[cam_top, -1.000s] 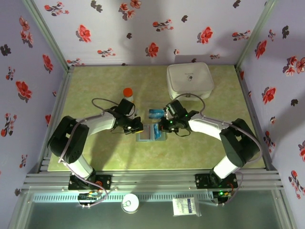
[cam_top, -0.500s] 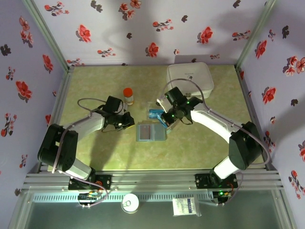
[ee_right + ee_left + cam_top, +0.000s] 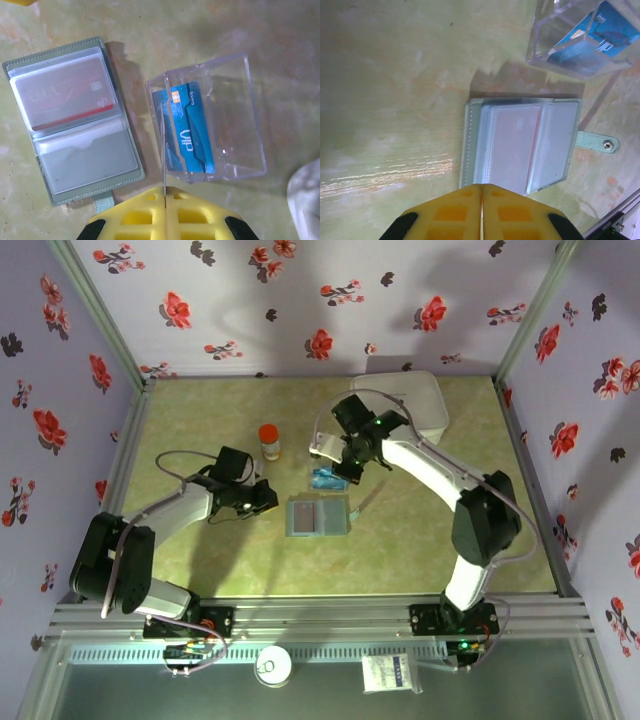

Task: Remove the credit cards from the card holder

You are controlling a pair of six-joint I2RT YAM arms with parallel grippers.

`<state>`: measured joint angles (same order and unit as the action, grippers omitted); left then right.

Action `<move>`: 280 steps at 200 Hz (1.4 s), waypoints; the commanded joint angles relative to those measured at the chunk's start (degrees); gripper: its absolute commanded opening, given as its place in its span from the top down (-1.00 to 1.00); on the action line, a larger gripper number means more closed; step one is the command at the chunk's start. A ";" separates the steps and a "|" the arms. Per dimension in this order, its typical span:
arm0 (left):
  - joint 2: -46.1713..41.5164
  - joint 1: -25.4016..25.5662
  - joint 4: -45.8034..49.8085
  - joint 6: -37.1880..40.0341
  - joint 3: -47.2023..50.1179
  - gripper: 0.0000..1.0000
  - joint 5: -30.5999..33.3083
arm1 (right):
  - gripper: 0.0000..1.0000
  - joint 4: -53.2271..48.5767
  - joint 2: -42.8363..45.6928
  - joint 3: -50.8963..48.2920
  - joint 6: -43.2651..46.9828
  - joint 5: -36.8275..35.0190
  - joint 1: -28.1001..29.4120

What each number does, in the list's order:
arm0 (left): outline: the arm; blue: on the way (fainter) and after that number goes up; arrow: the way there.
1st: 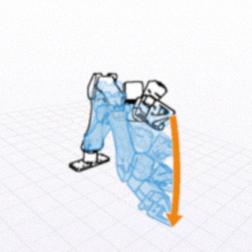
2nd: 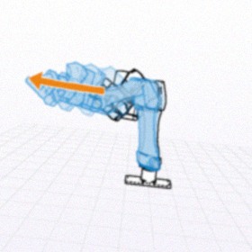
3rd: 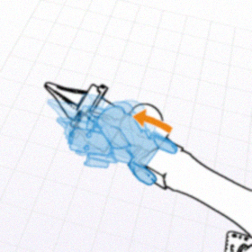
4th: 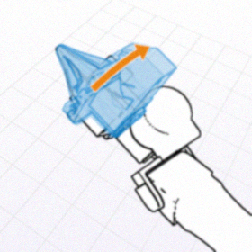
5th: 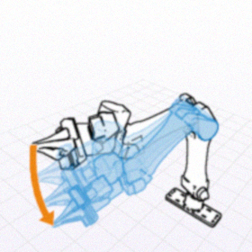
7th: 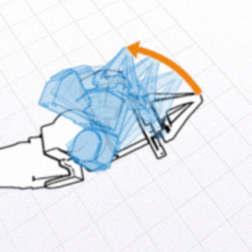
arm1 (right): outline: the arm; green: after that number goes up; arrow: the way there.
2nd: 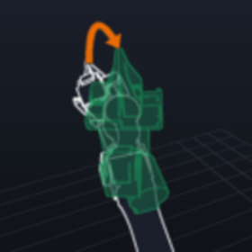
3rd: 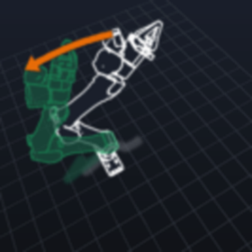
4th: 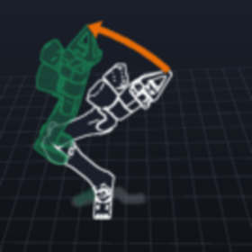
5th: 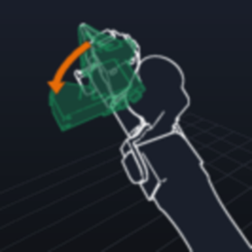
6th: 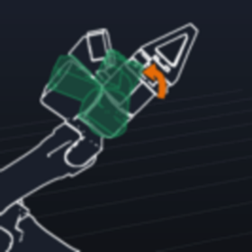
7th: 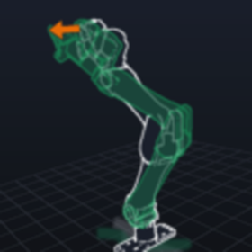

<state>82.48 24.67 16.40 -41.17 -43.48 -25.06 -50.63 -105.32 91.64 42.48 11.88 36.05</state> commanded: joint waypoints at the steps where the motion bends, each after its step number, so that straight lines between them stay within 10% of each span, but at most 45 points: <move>1: -0.66 -0.67 0.93 0.94 0.94 0.83 -0.12 | 1.00 -7.82 -5.20 6.75 5.97 3.05 -0.76; 160: 2.76 -1.02 0.28 0.19 -0.72 0.77 -0.99 | 0.78 -21.88 -23.93 28.76 12.66 4.16 -3.27; 228: 3.20 -0.95 -0.93 0.27 -0.99 0.78 -2.68 | 0.73 -15.06 -16.33 21.79 7.53 3.06 -3.34; 280: 5.81 1.14 -2.71 -0.17 -2.71 0.91 -4.04 | 0.67 9.37 -3.03 2.48 -15.40 6.32 -2.47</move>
<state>86.80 24.60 14.79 -41.41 -43.92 -27.55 -54.68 -114.67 100.60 41.19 16.47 33.10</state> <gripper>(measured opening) 0.054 0.153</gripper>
